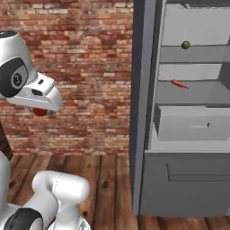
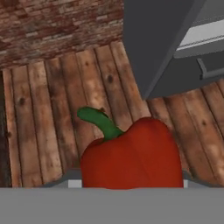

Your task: Transport the fish and bell pepper to the fridge. Place the fish on the rack containing meat and place the bell pepper on the rack containing the vegetable, ensuring meats and vegetables are on different racks.

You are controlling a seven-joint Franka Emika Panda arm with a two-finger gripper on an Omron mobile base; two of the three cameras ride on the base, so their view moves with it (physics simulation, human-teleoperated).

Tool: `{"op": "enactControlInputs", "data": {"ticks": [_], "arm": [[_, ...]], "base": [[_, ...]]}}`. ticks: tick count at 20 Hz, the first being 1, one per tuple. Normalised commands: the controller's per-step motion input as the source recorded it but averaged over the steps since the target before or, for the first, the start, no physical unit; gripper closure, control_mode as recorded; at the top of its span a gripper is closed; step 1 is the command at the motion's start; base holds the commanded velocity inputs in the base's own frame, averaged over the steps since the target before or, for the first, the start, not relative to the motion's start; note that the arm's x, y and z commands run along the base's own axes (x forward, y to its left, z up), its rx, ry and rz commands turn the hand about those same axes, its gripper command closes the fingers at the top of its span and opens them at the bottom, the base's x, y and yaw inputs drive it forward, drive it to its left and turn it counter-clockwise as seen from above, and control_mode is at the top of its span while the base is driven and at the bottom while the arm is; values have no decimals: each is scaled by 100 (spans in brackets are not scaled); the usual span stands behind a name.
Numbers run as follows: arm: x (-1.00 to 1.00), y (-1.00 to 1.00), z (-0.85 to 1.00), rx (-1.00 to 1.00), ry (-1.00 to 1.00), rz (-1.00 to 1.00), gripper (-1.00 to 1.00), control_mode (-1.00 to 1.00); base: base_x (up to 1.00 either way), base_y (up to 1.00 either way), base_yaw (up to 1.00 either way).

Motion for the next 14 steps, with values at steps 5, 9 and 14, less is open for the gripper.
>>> {"op": "enactControlInputs", "data": {"ticks": [5, 9, 14], "arm": [[0, 0, 0, 0, 0, 0, 100, 100], [0, 0, 0, 0, 0, 0, 100, 100], [0, 0, 0, 0, 0, 0, 100, 100]], "base": [[16, -100, 28], [-37, -100, 24], [60, -98, 13]]}}
